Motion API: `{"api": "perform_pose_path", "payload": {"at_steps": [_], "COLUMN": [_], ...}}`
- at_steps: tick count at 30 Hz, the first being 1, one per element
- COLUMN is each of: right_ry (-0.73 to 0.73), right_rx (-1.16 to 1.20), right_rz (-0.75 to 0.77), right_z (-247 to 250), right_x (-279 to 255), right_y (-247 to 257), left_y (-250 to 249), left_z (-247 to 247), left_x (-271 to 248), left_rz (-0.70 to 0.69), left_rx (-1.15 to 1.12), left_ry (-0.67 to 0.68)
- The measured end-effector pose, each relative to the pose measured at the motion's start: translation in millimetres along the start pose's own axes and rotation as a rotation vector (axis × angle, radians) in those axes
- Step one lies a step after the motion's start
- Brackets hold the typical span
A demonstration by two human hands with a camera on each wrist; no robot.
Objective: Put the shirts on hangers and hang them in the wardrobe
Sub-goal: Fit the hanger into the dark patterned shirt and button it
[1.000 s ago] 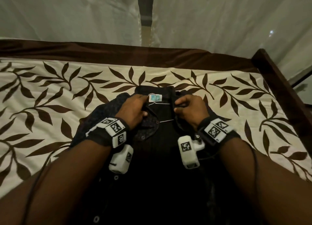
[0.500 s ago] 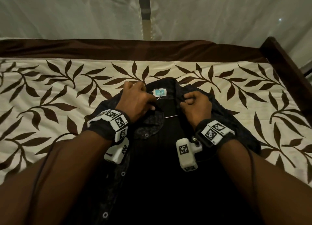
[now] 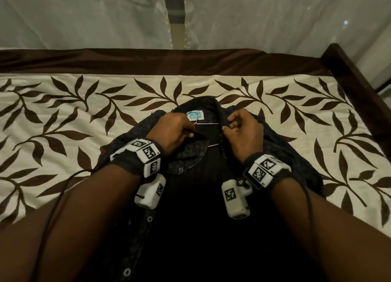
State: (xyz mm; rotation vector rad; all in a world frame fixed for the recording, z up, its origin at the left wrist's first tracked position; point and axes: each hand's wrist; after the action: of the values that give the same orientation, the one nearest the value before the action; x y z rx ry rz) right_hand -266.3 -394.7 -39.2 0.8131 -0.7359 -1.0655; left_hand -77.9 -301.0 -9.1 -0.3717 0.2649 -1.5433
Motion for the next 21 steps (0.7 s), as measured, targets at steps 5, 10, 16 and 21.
{"api": "perform_pose_path", "payload": {"at_steps": [5,10,16,21], "right_ry": [0.128,0.261,0.208,0.094], "right_rx": [0.061,0.221,0.546,0.424], "right_rz": [-0.093,-0.180,-0.376,-0.239], "right_z": [-7,-6,-2,-6], "right_x": [2,-10,-24,-30], "right_y": [5,8,10,14], "left_y": [-1,-10,-16,-24], "left_z": [-9,-17,-27,-32], "left_x": [2,4,3,3], "left_rz": [0.192,0.389,0.494,0.597], "left_rx": [-0.200,-0.518,-0.657,-0.621], "left_ry": [-0.031,-0.075,-0.071,-0.220]}}
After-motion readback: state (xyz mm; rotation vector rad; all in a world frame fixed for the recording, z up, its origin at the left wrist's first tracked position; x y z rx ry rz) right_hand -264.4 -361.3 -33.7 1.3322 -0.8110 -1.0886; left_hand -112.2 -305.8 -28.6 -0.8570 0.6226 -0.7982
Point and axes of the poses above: each hand's wrist, its own x-axis towards the middle knuckle, its own z-axis out of the back of the hand, y = z × x, and after that the axes turned 1 degree about x, right-handed
